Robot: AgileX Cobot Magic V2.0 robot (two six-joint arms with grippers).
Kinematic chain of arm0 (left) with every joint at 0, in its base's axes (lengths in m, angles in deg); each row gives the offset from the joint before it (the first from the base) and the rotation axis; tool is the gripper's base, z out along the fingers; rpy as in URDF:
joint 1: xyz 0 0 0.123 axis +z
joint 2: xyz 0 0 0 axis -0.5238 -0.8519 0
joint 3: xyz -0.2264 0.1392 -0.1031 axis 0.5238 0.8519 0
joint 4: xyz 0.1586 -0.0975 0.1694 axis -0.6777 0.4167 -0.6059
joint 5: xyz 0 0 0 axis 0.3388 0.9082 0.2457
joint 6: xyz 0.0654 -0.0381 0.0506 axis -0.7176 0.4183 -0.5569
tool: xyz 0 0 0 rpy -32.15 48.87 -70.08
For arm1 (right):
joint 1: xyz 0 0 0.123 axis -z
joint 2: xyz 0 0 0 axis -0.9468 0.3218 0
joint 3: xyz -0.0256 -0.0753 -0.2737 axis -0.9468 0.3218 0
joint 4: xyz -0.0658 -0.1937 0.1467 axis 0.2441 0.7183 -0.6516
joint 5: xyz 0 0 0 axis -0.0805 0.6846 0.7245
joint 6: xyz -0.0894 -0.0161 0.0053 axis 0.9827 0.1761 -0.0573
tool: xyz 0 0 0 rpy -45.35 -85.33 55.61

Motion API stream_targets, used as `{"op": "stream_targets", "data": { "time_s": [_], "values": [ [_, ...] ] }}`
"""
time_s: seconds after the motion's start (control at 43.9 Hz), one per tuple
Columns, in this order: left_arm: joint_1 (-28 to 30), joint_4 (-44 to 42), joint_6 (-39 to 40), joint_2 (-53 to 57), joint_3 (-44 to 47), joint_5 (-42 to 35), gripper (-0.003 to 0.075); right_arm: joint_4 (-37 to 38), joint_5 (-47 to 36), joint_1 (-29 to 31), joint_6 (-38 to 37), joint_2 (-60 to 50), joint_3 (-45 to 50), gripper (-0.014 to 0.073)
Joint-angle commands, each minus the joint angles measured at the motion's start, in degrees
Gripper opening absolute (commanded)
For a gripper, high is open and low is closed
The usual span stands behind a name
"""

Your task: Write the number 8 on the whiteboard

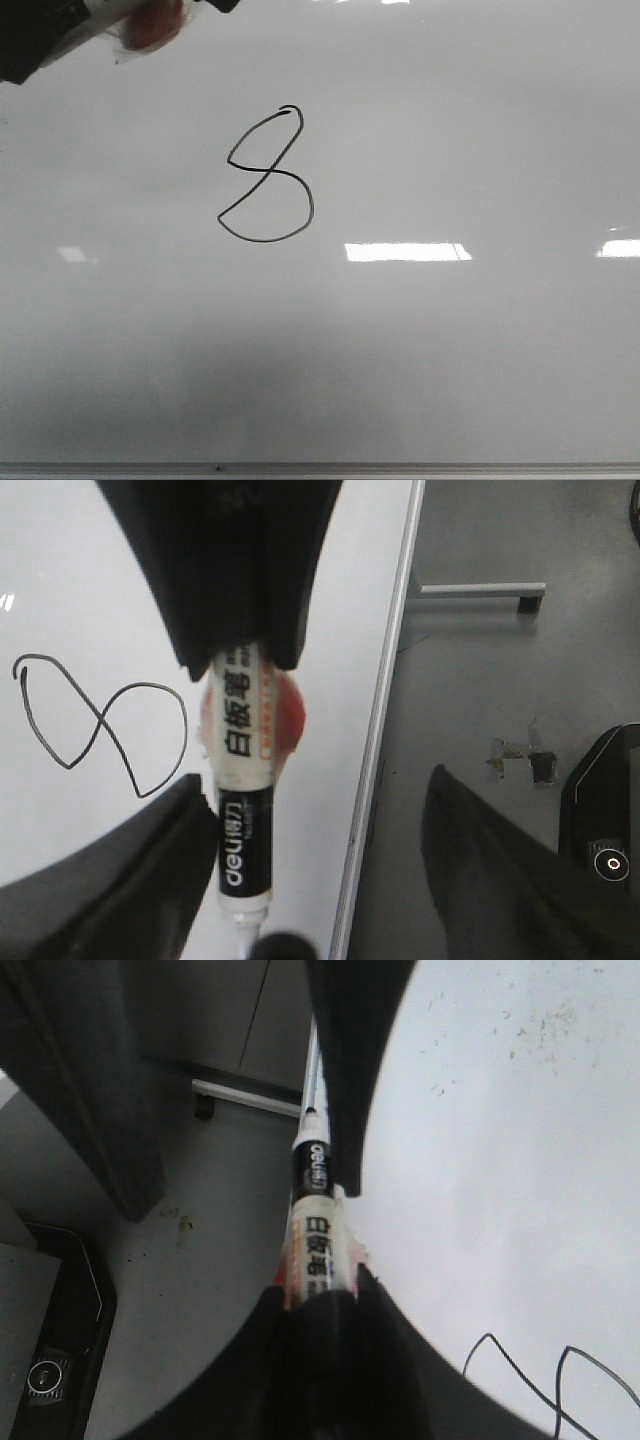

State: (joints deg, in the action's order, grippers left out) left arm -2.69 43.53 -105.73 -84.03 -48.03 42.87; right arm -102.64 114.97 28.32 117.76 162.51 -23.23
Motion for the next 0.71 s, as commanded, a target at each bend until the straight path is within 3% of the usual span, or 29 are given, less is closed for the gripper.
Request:
{"op": "stream_targets", "data": {
  "time_s": [0.0, 0.273, 0.547, 0.683],
  "values": [
    [-0.6, 0.75, 1.43, 0.4, -1.92, -3.63, 0.0435, -1.4, -1.29, -0.59, 0.5, -2.68, -2.28, -0.0059],
    [-0.6, 1.39, 1.43, 0.4, -1.92, -3.67, 0.0378, -2.85, 0.66, -0.79, 0.5, -2.84, -2.28, -0.0059],
    [-0.6, 1.94, 1.43, 0.4, -1.92, -3.57, 0.037, -5.15, 0.73, -0.79, 0.5, -2.84, -2.28, -0.0059],
    [-0.6, 1.94, 1.43, 0.4, -1.92, -3.57, 0.0312, -6.8, 0.91, -0.79, 0.5, -2.84, -2.28, -0.0059]
  ]
}}
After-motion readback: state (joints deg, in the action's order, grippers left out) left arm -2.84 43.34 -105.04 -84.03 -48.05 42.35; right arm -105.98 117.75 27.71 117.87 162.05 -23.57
